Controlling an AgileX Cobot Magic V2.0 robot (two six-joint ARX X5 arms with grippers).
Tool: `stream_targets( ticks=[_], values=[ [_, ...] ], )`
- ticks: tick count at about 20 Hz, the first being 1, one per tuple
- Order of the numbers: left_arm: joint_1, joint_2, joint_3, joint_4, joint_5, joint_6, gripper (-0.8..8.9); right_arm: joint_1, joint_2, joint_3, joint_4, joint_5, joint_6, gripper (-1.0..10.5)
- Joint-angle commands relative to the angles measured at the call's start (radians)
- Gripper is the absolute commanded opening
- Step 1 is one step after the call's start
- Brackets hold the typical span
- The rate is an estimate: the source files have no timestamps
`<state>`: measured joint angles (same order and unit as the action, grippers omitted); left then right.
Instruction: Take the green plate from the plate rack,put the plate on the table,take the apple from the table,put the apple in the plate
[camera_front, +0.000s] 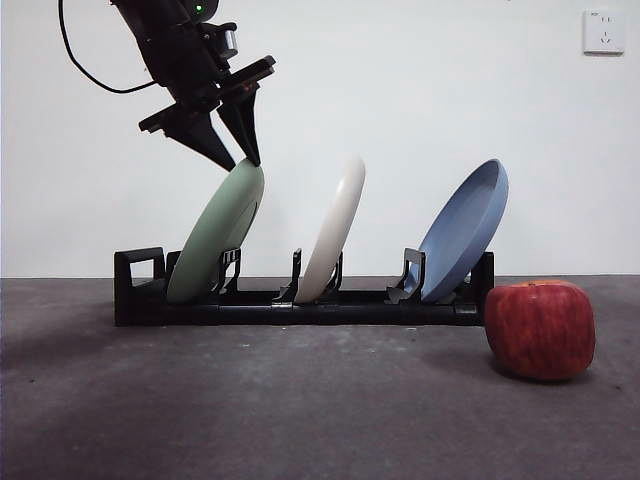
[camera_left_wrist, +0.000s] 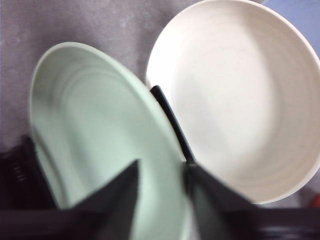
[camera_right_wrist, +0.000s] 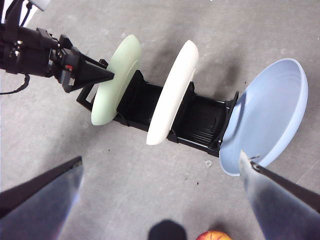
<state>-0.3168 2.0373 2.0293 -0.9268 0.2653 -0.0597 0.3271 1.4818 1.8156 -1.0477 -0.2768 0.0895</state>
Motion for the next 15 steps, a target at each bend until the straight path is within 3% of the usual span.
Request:
stream_targets(
  ticks=[1,8,11,15],
  values=[
    [0.002,0.009,0.002,0.002,-0.004,0.013,-0.11,0.002,0.006,0.005,0.005,0.003,-0.006,5.3],
    [0.001,0.007,0.058,-0.012,0.041,0.007,-0.09,0.002,0.006,0.005,0.005,0.005,-0.006,5.3],
    [-0.017,0.007,0.234,-0.073,0.123,0.000,-0.09,0.002,0.006,0.005,0.006,0.005,-0.006,5.3],
    [-0.055,0.007,0.599,-0.260,0.130,0.016,-0.09,0.001,0.006,0.005,0.007,0.005,-0.006,5.3]
  ],
)
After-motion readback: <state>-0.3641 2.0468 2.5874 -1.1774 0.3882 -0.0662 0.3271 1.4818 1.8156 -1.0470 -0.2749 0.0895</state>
